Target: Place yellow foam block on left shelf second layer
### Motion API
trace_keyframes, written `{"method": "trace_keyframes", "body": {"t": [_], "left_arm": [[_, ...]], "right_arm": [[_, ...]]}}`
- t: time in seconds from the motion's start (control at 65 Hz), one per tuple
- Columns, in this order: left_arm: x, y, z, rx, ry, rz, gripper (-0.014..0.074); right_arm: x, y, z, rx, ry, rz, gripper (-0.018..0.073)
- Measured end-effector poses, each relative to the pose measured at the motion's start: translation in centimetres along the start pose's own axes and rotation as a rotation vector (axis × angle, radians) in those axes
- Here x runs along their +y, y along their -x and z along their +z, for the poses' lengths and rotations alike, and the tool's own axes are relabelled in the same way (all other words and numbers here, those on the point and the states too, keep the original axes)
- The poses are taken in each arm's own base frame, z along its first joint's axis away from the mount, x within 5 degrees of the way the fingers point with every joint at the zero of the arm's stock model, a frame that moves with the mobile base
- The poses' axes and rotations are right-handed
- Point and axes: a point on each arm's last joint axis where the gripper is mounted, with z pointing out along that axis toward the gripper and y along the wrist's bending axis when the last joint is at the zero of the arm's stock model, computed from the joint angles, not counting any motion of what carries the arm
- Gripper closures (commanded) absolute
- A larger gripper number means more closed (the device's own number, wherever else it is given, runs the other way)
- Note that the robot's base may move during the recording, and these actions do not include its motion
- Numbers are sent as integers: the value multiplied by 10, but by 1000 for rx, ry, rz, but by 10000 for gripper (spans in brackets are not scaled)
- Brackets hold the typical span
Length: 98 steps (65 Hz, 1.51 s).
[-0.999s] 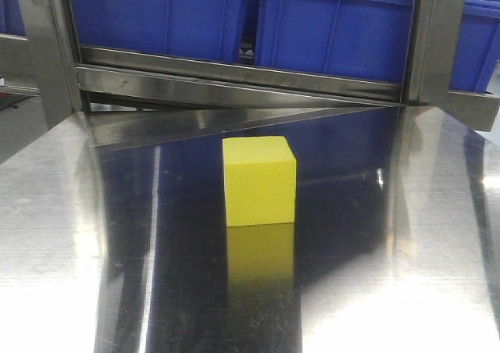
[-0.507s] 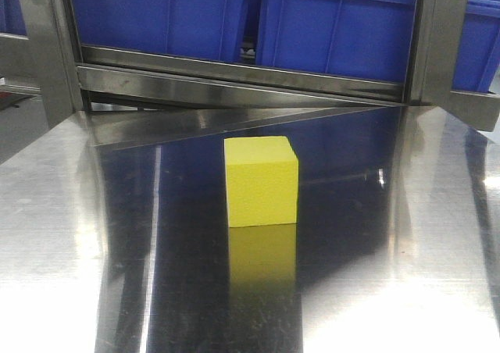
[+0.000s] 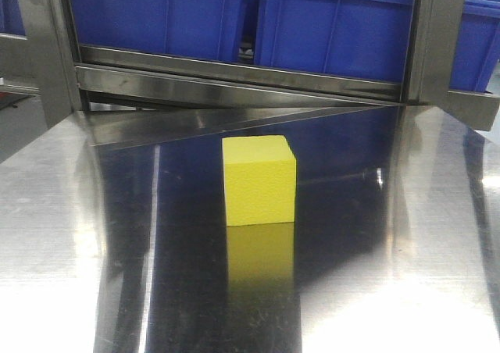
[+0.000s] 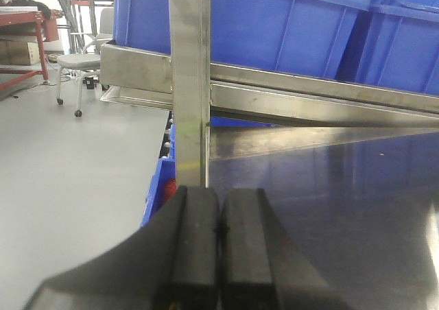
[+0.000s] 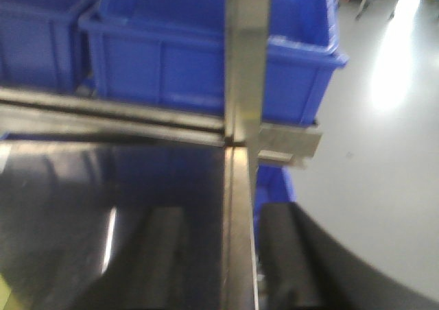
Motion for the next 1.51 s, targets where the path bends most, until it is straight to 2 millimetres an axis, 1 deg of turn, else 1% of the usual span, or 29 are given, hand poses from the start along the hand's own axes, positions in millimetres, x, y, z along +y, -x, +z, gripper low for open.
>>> {"method": "trace_keyframes", "body": {"t": [0.046, 0.092, 0.231, 0.307, 0.4, 0.477, 0.523, 0.584, 0.661, 0.769, 0.784, 0.876, 0.984, 1.076, 1.153, 1.338, 1.507], "left_arm": [[0, 0, 0, 0, 0, 0, 460], [0, 0, 0, 0, 0, 0, 460], [0, 0, 0, 0, 0, 0, 460], [0, 0, 0, 0, 0, 0, 460], [0, 0, 0, 0, 0, 0, 460], [0, 0, 0, 0, 0, 0, 460], [0, 0, 0, 0, 0, 0, 460], [0, 0, 0, 0, 0, 0, 460], [0, 0, 0, 0, 0, 0, 460], [0, 0, 0, 0, 0, 0, 460], [0, 0, 0, 0, 0, 0, 460], [0, 0, 0, 0, 0, 0, 460], [0, 0, 0, 0, 0, 0, 460], [0, 0, 0, 0, 0, 0, 460], [0, 0, 0, 0, 0, 0, 460], [0, 0, 0, 0, 0, 0, 460], [0, 0, 0, 0, 0, 0, 460]], "right_arm": [[3, 3, 7, 49, 19, -5, -44], [7, 4, 15, 109, 40, -17, -74], [22, 7, 44, 255, 105, -68, -65], [37, 7, 61, 341, 160, -105, -65], [59, 10, 77, 436, 229, -141, -65], [84, 12, 91, 526, 278, -137, -65], [98, 15, 99, 569, 288, -110, -65], [118, 11, 113, 662, 285, -87, -65], [142, 10, 126, 734, 283, -61, -65], [176, 2, 143, 808, 286, -62, -65], [178, 3, 144, 807, 284, -58, -65], [208, -9, 158, 847, 284, -54, -65], [231, -21, 170, 882, 280, -51, -65], [243, -31, 178, 904, 266, -44, -65], [248, -37, 183, 920, 249, -36, -65], [253, -52, 194, 951, 209, -32, -65], [251, -57, 199, 962, 186, -41, -65]]}}
